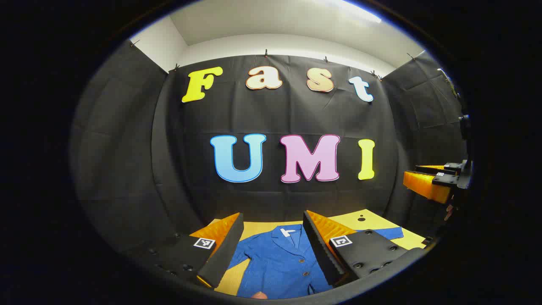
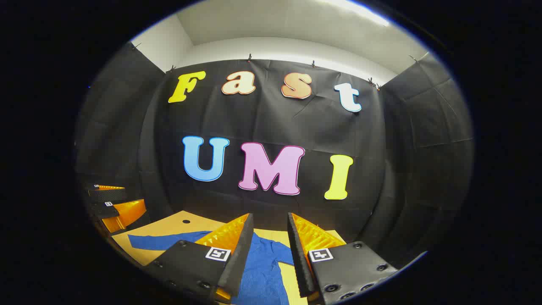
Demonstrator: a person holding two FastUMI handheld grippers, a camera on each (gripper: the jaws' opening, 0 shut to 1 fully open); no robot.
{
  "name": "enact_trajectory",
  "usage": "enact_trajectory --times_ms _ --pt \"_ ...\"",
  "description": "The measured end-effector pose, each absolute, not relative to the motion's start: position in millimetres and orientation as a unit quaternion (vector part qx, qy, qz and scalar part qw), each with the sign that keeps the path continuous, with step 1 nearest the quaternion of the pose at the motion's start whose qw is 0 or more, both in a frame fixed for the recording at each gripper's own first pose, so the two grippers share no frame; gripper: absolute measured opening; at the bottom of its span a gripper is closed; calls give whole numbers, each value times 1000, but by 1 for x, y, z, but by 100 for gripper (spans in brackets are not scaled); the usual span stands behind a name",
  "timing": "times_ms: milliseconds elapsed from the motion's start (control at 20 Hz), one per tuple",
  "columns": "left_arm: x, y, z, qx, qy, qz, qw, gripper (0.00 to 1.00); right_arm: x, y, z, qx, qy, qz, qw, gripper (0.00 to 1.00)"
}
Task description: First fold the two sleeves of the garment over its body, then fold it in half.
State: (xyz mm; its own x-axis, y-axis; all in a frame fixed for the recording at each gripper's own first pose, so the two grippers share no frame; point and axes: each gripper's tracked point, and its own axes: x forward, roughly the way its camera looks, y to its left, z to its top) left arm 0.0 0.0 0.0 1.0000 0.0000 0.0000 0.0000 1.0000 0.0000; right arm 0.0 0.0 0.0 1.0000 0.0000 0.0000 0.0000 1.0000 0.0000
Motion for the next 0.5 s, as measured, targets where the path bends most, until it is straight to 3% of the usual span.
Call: enact_trajectory --times_ms 250,500 --pt "-4 4 3 4 -3 5 1000 81 -2 3 2 0 -4 6 1000 55" --pt "-7 3 2 3 -1 4 1000 81 -3 7 -1 4 -1 8 1000 52"
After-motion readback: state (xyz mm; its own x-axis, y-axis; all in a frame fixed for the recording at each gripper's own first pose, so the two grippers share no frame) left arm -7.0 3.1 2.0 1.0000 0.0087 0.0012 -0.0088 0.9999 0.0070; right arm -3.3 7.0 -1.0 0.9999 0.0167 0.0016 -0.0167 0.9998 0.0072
